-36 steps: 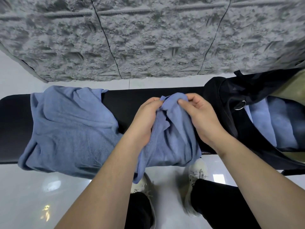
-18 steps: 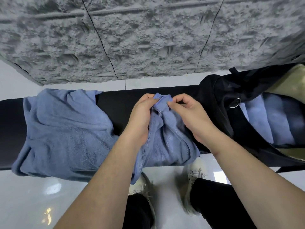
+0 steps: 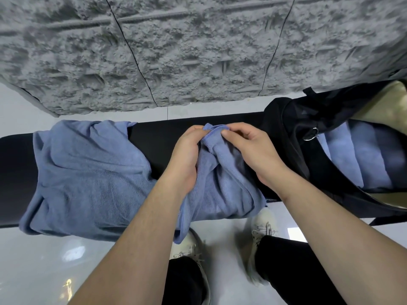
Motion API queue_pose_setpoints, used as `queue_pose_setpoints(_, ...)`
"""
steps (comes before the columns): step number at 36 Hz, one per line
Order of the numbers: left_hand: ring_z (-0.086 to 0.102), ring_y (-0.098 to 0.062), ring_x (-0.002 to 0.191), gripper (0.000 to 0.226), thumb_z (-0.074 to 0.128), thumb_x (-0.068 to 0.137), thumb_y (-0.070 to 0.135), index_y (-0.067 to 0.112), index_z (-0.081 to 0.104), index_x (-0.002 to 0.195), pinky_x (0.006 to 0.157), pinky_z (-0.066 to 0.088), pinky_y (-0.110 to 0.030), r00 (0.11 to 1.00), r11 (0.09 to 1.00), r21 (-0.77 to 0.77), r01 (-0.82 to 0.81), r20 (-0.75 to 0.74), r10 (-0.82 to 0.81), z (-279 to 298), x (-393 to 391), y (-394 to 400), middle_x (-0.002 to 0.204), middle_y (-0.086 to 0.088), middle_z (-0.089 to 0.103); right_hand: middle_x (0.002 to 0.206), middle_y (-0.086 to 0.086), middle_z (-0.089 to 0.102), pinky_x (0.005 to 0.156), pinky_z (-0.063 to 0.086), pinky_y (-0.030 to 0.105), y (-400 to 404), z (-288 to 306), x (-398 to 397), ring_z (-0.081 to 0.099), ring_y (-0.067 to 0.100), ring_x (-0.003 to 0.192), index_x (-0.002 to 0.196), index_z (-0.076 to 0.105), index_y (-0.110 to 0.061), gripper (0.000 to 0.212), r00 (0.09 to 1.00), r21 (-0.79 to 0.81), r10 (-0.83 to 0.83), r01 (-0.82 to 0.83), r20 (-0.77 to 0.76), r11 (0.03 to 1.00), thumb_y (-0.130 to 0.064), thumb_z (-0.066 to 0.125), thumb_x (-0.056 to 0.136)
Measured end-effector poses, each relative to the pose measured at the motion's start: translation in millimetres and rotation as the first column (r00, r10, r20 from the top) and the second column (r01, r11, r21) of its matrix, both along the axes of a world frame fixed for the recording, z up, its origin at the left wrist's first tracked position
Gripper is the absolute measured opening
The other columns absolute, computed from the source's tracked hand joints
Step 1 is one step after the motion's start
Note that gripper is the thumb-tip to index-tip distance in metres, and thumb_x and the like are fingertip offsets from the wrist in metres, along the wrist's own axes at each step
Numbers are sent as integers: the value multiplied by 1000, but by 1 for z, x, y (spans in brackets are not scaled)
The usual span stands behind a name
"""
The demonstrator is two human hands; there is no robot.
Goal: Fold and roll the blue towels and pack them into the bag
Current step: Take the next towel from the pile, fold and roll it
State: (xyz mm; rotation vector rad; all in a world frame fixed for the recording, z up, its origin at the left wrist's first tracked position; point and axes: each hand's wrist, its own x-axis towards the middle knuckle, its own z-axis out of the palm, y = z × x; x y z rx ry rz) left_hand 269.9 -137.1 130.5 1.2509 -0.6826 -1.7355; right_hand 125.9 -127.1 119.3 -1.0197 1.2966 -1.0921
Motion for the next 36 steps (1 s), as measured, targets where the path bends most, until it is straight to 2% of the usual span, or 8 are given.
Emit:
queue_pose_setpoints(4, 58, -27, 87, 32, 67, 82, 29, 4, 62, 100, 77, 47, -38, 998, 999, 42, -7, 61, 5, -8, 7, -4, 92, -15, 59, 90, -6, 70, 85, 49, 28, 0, -2, -2, 61, 7, 86, 89, 66, -22, 12, 998, -34, -41, 39, -57, 999, -17, 59, 97)
queue_pose_setpoints(7, 61, -20, 72, 18, 64, 89, 31, 13, 63, 85, 65, 48, -30, 988, 999, 23, -38, 151, 34, -8, 14, -4, 76, -6, 62, 78, -11, 63, 75, 45, 23, 0, -4, -3, 55, 4, 74, 87, 59, -22, 16, 995, -38, -99, 98, -27, 994, -15, 52, 100)
queue_pose_setpoints(11, 57, -12, 61, 30, 62, 91, 32, 23, 61, 62, 61, 45, -27, 961, 992, -7, -129, 245, 127, -7, 27, -3, 64, 4, 60, 76, -8, 59, 72, 42, 24, 3, -7, -8, 52, 4, 71, 88, 54, -23, 15, 982, -51, -172, 168, -78, 984, -18, 50, 101)
queue_pose_setpoints(14, 60, -16, 69, 14, 60, 81, 23, 19, 66, 69, 66, 46, -29, 962, 991, -27, -128, 239, 131, -3, 39, 1, 77, -3, 62, 82, -4, 59, 76, 42, 29, 5, -8, -15, 51, 9, 77, 90, 53, -24, 12, 968, -42, -218, 214, -126, 976, -21, 49, 101)
queue_pose_setpoints(20, 54, -21, 84, 29, 43, 74, 8, 26, 66, 72, 71, 44, -32, 914, 977, -60, -204, 346, 212, 2, 68, -1, 86, -1, 61, 89, -5, 60, 78, 43, 27, 2, 4, -29, 53, 8, 80, 98, 53, -23, 6, 929, -44, -341, 338, -144, 940, -26, 49, 100)
queue_pose_setpoints(28, 56, -17, 81, 24, 47, 99, 10, 30, 59, 99, 72, 47, -31, 862, 958, -225, -177, 434, 261, 19, 123, 9, 88, 2, 60, 72, -9, 47, 60, 33, 25, 3, 46, -42, 41, 6, 62, 85, 46, -28, 16, 897, -126, -238, 205, -372, 970, -30, 46, 101)
queue_pose_setpoints(33, 61, -20, 102, 25, 58, 97, 27, 36, 55, 121, 77, 49, -32, 816, 975, -219, -42, 555, 160, 46, 150, 14, 122, -2, 60, 70, -8, 48, 50, 32, 15, 11, 81, -44, 42, 5, 59, 100, 45, -19, 10, 801, -212, -181, 69, -570, 975, -28, 42, 103)
queue_pose_setpoints(36, 59, -17, 86, 21, 62, 95, 29, 18, 67, 112, 64, 45, -25, 768, 980, -198, 18, 631, 113, 67, 155, 17, 95, -1, 66, 67, -8, 43, 48, 30, 18, 14, 100, -41, 39, 6, 56, 101, 43, -18, 11, 769, -214, -133, -5, -625, 977, -29, 40, 104)
